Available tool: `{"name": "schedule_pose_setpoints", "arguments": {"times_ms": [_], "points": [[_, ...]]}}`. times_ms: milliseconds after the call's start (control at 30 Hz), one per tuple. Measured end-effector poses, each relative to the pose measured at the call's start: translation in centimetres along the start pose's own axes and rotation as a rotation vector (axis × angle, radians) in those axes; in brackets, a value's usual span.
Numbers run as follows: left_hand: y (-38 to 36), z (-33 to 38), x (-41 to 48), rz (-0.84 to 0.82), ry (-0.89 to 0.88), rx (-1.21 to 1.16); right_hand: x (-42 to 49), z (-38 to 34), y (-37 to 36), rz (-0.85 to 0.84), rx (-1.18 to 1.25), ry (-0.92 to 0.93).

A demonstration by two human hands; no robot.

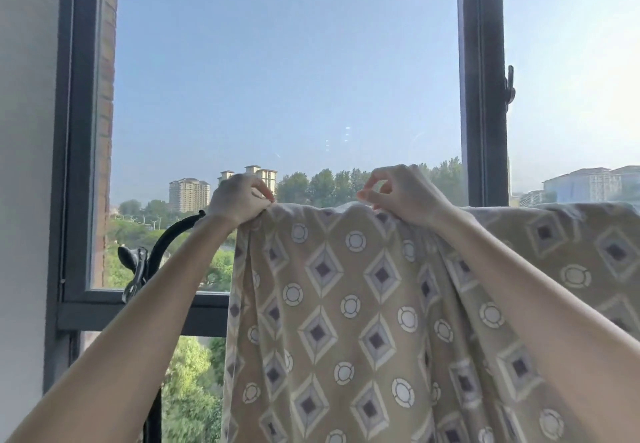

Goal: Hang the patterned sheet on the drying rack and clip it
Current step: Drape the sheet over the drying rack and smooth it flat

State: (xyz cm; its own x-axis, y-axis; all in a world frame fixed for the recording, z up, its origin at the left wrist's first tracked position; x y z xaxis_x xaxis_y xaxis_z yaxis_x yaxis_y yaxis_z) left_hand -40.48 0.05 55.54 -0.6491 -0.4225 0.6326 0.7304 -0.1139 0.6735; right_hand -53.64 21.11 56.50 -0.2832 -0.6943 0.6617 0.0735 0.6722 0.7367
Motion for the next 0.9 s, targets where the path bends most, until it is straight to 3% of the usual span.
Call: {"name": "schedule_pose_setpoints", "arguments": {"times_ms": [133,300,433,533,667,767,900], "points": [[-0.5,0.7,-0.4,-0.013,0.006,0.123,-2.0,-2.7,-0.9,-0.016,-0.128,0.115],[-1.1,-0.2,-1.2,-0.027,0.159,0.187,-3.0,-2.3,-1.9,-0.126,-0.404,0.058],[-1.9,4.2,-3.7,0.076,-0.152,0.104,-3.0,-1.7,-2.0,-0.170,-0.374,0.038],[-4.8,8.3,-6.6,-0.027,-0.343,0.097,-2.8,-1.7,-2.3,-0.174,-0.368,0.046],[-6.3,7.5,-6.6,-0.096,-0.261,0.211,-3.6,-0.9,-2.3,-0.176,-0.398,0.045],[-6.7,7.0,-5.9,-0.120,-0.202,0.232,-5.7,-0.4,-1.1,-0.081,-0.456,0.085],[-7.5,7.5,-5.5,-0.085,-0.103,0.290,-9.2,3.2,1.2,-0.042,-0.538,-0.051]]}}
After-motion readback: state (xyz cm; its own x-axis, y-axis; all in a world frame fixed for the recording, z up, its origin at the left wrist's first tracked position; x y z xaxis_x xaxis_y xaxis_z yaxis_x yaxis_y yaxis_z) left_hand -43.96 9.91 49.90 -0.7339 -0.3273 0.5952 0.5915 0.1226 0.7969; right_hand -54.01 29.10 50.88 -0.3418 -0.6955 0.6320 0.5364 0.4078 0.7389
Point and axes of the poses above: each hand's wrist, its own x-axis towards the middle knuckle, its own y-axis out of the back of the hand, z = x × y, the point moved 10 cm from there along x, towards the middle knuckle, and after that the axes turned 12 degrees about -z, right-handed, at the moved point
